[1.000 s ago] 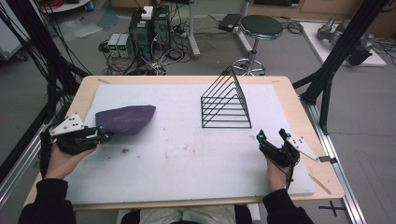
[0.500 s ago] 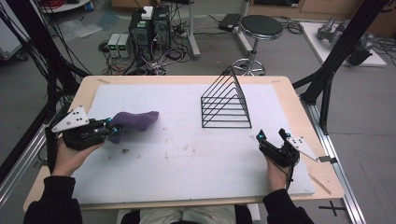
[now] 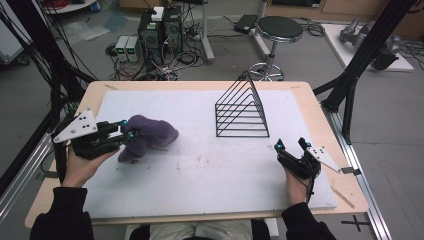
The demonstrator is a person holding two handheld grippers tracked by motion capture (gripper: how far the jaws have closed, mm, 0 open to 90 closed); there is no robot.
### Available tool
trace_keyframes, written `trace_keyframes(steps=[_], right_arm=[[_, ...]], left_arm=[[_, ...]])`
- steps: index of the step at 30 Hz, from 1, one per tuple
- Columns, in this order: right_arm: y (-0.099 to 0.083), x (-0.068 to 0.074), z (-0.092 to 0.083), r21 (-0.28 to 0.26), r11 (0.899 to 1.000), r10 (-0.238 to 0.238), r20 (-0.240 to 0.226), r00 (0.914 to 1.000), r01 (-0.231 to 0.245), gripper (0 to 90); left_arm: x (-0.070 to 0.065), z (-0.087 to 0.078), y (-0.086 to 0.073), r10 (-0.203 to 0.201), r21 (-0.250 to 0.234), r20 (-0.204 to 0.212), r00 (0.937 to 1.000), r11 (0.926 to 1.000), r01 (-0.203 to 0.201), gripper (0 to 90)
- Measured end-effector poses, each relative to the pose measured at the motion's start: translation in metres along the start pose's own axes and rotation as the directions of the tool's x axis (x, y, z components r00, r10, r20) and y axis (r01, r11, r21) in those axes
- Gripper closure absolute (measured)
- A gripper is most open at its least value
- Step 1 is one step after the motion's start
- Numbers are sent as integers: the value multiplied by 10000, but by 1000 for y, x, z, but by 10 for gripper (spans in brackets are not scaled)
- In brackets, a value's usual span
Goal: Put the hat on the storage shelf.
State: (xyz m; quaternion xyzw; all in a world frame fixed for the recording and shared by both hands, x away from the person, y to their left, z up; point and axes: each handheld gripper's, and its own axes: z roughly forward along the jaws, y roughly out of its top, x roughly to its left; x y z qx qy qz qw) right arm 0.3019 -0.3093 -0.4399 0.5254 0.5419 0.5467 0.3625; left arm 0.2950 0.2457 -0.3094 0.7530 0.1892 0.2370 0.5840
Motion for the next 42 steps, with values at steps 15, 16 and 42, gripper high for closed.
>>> trace_keyframes(steps=[15,16,42], right_arm=[[1,2,0,-137,9995,-269,-127,9996,268,147],[1,3,0,-128,9995,-298,-169,9994,296,147],[35,76,9,-1333,9563,-2916,-4992,8159,2602,145]], left_arm=[[-22,11,38,21,-2224,316,9995,9749,50,770],[-22,13,40,-91,-2390,310,9995,9709,163,770],[-34,52,48,-751,-3643,1713,9824,9216,1339,770]])
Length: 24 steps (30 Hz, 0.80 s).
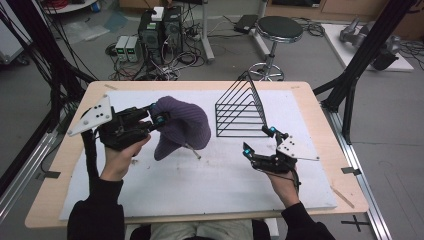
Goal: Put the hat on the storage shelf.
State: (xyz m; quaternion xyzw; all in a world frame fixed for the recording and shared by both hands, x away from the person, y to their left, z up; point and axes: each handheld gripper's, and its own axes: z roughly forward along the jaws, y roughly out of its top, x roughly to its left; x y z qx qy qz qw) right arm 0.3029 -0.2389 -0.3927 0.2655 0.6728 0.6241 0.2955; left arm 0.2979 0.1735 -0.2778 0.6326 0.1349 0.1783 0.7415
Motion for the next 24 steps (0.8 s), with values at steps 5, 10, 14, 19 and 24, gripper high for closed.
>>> trace_keyframes(steps=[5,10,14,19,24], right_arm=[[7,7,13,-16,10000,-98,-1340,9909,96,142],[10,9,29,61,9998,-166,-2706,9626,189,133],[11,10,40,200,9996,-108,-3462,9381,189,129],[12,9,50,129,9999,89,-3766,9263,-44,127],[16,11,61,238,9997,185,-4253,9049,-92,134]], left_arm=[[-1,8,-2,-23,9,173,9998,10000,22,770],[-3,15,-4,-148,-89,296,9995,9998,151,770],[-5,21,-4,-140,-21,460,9988,9999,141,770],[-7,27,-5,-215,13,716,9972,9998,215,770],[-9,33,-7,-216,128,952,9952,9997,205,770]])
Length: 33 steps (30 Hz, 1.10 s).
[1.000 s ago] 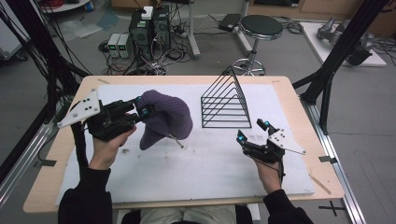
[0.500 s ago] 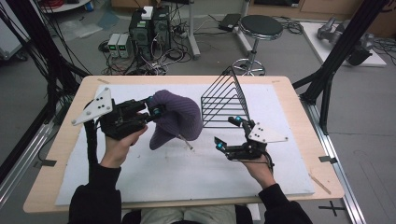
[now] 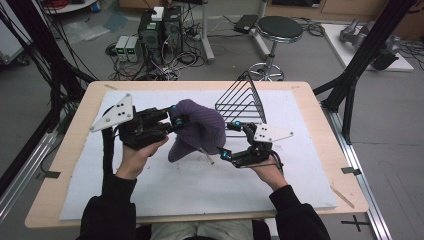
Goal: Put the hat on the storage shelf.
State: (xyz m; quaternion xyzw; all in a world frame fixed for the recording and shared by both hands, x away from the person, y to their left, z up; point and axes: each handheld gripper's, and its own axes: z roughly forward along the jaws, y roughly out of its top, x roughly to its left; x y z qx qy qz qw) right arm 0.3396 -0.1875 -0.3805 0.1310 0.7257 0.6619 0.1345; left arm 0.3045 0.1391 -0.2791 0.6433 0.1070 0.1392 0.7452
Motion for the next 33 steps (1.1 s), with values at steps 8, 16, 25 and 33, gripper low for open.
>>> trace_keyframes(steps=[8,16,25,33], right_arm=[[5,10,5,801,9932,-848,-3,9964,845,704],[16,4,-9,1030,9941,-390,467,9981,340,813],[32,-9,-29,898,9952,304,1008,9944,-395,815],[42,-16,-29,1195,9915,346,1332,9905,-507,814]], left_arm=[[1,0,0,242,366,-167,9996,9991,-236,769],[10,-7,2,159,661,-390,9991,9977,-133,763],[16,-9,5,341,930,-765,9965,9953,-269,763],[25,2,16,389,1031,-928,9949,9942,-292,763]])
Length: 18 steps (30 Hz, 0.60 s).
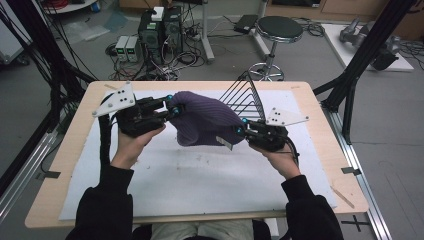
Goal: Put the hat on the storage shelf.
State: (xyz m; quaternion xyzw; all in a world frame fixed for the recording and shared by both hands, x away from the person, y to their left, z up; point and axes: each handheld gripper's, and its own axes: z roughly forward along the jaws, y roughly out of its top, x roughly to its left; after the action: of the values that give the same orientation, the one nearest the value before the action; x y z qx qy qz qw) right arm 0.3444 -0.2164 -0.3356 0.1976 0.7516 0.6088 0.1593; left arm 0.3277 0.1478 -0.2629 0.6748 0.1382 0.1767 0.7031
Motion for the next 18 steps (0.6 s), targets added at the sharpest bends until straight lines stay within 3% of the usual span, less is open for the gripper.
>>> trace_keyframes(steps=[7,18], right_arm=[[9,-5,-1,-58,9999,119,213,9997,-118,814],[26,-16,-1,28,10000,74,721,9974,-76,814]], left_arm=[[3,10,14,330,-8,-32,9994,9995,-330,763],[13,19,19,301,-223,-160,9994,9993,-304,764]])
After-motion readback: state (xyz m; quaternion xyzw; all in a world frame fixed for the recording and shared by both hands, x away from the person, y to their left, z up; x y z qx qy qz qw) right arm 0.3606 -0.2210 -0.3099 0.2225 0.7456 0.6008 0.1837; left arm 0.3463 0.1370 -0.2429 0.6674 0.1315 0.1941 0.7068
